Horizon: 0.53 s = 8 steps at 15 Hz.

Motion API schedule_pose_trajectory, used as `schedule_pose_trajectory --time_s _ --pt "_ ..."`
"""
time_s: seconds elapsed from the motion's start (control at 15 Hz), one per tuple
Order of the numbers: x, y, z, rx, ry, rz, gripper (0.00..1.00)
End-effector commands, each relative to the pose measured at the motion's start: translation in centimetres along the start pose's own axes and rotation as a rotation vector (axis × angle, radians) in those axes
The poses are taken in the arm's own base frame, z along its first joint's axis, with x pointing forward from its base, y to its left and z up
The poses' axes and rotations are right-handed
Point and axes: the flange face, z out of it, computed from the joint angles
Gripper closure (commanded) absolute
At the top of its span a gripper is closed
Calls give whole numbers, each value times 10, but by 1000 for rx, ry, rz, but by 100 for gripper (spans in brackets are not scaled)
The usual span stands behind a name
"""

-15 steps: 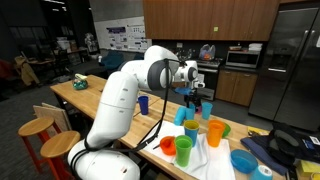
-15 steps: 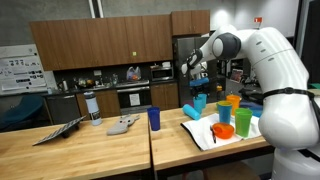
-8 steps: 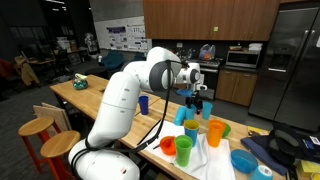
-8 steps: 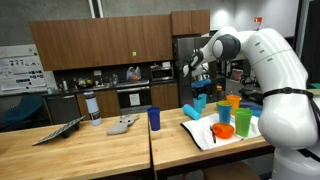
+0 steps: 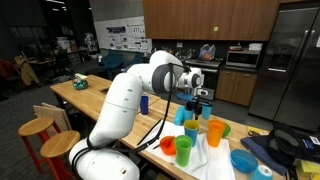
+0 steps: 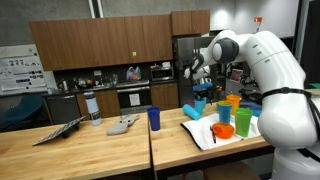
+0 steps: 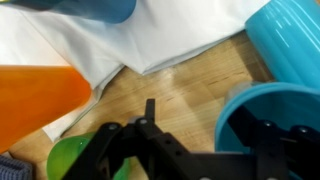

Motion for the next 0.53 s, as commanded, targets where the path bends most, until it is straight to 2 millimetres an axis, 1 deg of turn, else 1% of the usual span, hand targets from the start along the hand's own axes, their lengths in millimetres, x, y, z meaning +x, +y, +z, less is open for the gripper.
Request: schedule_pose_trajectory --time_s 0.0,0.2,0.33,0.4,0.47 --pt "4 1 4 5 -28 -4 56" --pt "4 2 3 14 -32 -4 81" --pt "1 1 2 18 -33 -1 95" --pt "2 2 -1 15 -29 -3 99" --pt "0 2 -7 11 -20 -6 100"
